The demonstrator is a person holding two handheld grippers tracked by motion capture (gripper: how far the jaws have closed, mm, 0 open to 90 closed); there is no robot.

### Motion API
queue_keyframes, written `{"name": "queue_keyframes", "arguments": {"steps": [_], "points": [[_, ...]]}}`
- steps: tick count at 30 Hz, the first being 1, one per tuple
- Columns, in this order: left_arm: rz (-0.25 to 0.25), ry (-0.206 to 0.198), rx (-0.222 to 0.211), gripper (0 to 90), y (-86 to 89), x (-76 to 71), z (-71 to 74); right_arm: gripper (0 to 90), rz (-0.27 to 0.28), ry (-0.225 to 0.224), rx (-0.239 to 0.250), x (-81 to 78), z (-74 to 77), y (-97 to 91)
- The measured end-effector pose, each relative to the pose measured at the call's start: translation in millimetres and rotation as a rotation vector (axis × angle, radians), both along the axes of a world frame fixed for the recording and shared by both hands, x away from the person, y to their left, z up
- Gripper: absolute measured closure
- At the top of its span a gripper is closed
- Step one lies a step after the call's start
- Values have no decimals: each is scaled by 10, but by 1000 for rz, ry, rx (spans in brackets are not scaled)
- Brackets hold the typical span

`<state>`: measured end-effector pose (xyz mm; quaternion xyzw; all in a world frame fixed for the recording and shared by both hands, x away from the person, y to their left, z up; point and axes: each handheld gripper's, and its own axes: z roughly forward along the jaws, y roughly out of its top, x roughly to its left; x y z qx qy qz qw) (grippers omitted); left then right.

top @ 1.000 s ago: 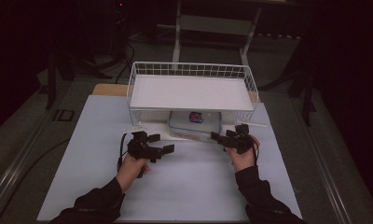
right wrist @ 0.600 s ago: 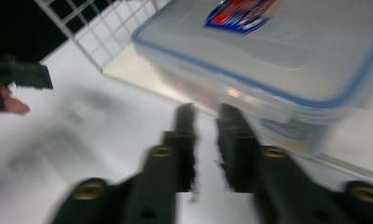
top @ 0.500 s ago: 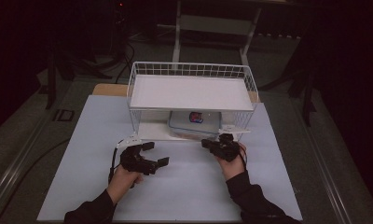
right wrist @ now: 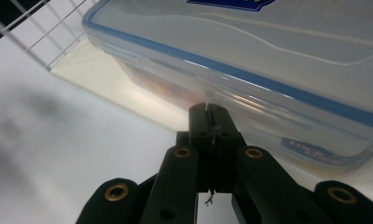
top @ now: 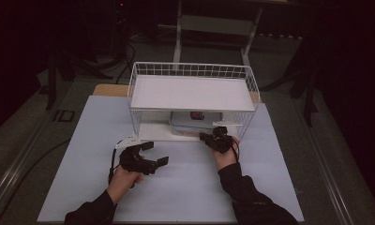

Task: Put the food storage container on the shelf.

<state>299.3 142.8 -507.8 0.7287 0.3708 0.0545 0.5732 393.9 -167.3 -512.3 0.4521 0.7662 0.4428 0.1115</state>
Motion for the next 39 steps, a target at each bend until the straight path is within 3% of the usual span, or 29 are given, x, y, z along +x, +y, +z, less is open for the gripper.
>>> {"name": "queue_keyframes", "arguments": {"steps": [8,11,17,20,23,29,34,39], "points": [[-5,-5,3,10,-5,-3,-3,893,-26,8,31,122,-7,12],[-4,-6,3,10,-3,-5,1,889,-17,-2,18,128,1,51],[-4,-20,4,10,0,-21,26,792,6,-1,28,43,-19,92],[-5,-25,6,10,2,-32,43,686,23,3,48,-40,1,102],[-8,-33,10,10,-2,-47,58,514,44,0,67,-104,35,113],[-18,-45,20,10,-17,-74,75,210,69,-53,116,-259,83,92],[-25,-54,22,10,-11,-128,94,150,97,-79,121,-363,105,31],[-29,-63,21,10,16,-178,125,154,100,-102,115,-508,142,-78]]}}
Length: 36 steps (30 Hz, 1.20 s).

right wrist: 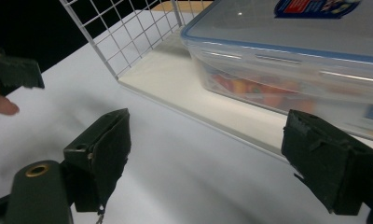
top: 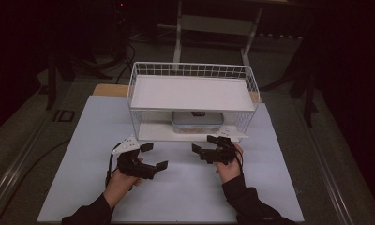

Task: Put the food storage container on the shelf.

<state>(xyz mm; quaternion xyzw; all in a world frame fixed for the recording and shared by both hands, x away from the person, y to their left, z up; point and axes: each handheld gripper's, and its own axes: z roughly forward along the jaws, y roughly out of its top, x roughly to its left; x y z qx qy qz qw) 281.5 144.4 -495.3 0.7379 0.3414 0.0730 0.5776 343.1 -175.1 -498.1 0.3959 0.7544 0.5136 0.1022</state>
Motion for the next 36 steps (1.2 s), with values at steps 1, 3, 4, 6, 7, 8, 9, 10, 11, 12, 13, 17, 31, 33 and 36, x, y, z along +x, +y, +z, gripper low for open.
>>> {"name": "queue_keyframes", "arguments": {"steps": [1,3,4,6,7,8,9,10,11,12,13,17,31,33,36], "points": [[0,-3,-1,10,6,-7,3,154,0,-5,1,-20,6,-17],[-2,-2,-3,10,18,-13,7,155,-4,-14,3,-69,23,-63],[-1,-2,-6,10,23,-16,7,155,-4,-14,3,-96,32,-89],[-1,-3,-1,10,28,-27,12,155,-5,-19,6,-112,37,-109],[-2,-2,-2,10,30,-32,13,155,-8,-27,2,-152,50,-151],[-3,-4,-6,10,31,-41,14,155,-9,-28,2,-162,53,-161],[-5,-5,-2,10,31,-51,17,155,-13,-36,1,-185,59,-184],[-7,-7,-1,10,32,-63,20,155,-16,-43,-2,-208,65,-206],[-10,-9,-2,10,34,-76,24,155,-16,-48,-6,-226,71,-227],[-12,-11,0,10,37,-86,30,155,-19,-52,-2,-248,80,-250],[-16,-13,-1,10,45,-95,37,155,-25,-60,2,-273,90,-275],[-14,-25,-6,10,74,-124,65,155,-34,-79,12,-341,122,-347],[-57,-44,7,10,309,-209,66,147,15,-110,-9,-627,92,-697],[-59,-48,16,10,338,-232,64,147,16,-118,-15,-660,94,-744],[-53,-50,22,10,393,-268,66,148,7,-121,-15,-692,100,-797]]}}
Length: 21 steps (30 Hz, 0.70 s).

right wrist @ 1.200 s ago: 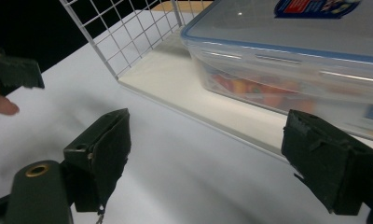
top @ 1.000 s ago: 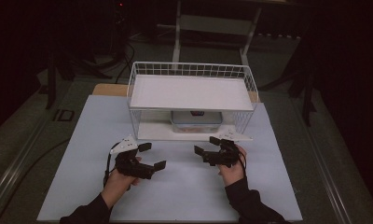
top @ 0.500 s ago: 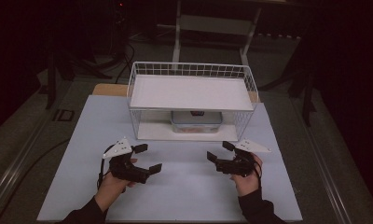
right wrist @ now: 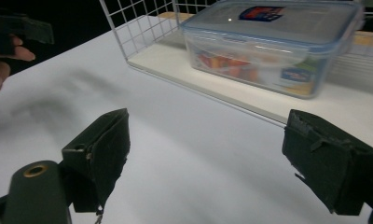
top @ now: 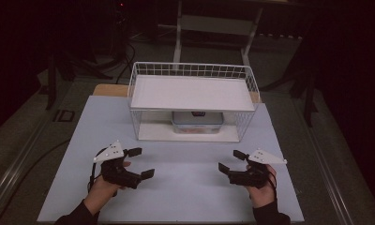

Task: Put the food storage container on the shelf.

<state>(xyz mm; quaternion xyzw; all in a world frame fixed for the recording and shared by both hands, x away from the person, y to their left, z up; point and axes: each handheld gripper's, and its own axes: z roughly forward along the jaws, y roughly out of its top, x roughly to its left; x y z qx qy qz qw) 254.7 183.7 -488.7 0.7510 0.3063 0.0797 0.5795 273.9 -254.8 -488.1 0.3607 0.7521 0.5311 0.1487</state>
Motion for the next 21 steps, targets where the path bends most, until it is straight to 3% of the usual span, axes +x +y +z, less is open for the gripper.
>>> {"name": "queue_keyframes", "arguments": {"steps": [8,21], "points": [[32,-14,-1,10,191,-73,-2,151,-34,-22,-9,-114,-15,-251],[77,-10,35,10,470,-148,-119,148,-68,9,-33,-165,-102,-512]]}}
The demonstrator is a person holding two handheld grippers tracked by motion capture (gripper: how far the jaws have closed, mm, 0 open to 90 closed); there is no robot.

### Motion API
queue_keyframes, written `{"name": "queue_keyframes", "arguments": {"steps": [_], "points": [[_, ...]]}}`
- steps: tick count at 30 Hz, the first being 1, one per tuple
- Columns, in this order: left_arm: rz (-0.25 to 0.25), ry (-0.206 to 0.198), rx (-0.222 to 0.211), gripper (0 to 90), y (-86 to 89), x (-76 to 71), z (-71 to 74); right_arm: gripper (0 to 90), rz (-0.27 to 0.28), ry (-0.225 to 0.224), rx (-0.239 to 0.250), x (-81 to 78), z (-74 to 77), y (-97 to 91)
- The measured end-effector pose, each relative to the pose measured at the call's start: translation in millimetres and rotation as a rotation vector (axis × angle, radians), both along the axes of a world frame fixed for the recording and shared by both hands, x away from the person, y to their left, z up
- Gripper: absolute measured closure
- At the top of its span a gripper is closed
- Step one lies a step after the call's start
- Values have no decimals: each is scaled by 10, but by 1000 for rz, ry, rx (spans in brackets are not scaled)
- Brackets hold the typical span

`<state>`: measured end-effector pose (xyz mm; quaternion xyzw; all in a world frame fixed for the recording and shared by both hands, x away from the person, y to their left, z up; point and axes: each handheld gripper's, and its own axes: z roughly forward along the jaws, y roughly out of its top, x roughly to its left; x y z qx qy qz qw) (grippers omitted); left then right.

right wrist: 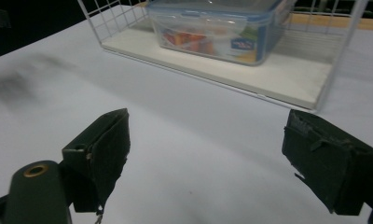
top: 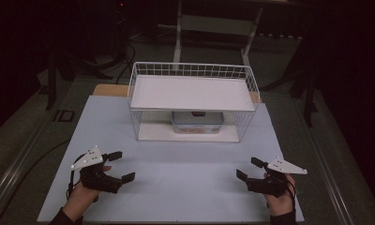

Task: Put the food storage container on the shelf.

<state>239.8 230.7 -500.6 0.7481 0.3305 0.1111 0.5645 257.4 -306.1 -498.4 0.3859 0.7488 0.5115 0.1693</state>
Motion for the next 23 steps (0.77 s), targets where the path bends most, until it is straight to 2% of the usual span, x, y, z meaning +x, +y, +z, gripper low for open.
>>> {"name": "queue_keyframes", "arguments": {"steps": [5,11,15,19,23], "points": [[25,11,-6,10,84,4,-38,147,0,-4,4,-2,-22,-70],[22,11,-44,10,54,12,-50,143,60,9,41,22,-51,-37],[4,29,-25,10,-9,30,-84,143,87,13,52,39,-65,5],[-3,18,-14,10,-76,25,-87,142,113,24,52,57,-86,48],[-7,27,-5,10,-102,28,-107,142,109,29,54,69,-95,37]]}}
